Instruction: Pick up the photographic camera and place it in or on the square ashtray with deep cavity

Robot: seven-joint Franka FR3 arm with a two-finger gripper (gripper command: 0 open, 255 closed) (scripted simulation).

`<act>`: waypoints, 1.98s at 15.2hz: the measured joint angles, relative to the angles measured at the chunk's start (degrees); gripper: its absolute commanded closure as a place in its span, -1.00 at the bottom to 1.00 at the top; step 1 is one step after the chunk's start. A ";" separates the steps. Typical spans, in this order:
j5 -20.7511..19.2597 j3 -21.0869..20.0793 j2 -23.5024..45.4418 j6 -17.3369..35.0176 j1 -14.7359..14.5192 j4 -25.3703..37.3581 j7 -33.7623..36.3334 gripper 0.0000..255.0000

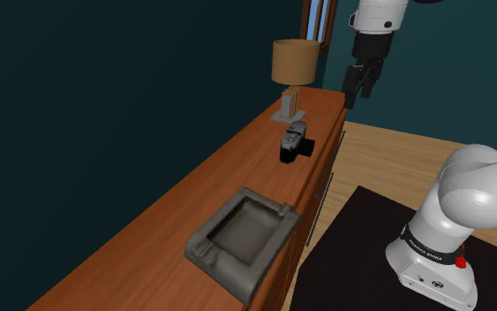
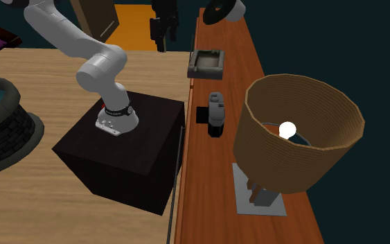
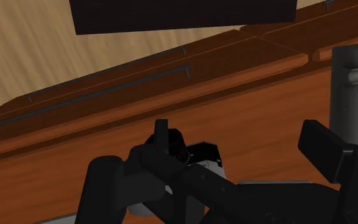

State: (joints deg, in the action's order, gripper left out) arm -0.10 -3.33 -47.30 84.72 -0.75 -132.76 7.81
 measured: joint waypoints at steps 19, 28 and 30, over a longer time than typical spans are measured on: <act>-7.15 8.79 20.95 37.26 -2.22 -11.62 -20.17 -1.00; -7.91 10.29 28.31 47.94 -2.18 -14.25 -22.48 -1.00; -7.95 10.38 28.65 48.42 -2.14 -14.37 -22.56 -1.00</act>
State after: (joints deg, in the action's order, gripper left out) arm -8.05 7.05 -18.65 133.14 -2.88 -147.13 -14.75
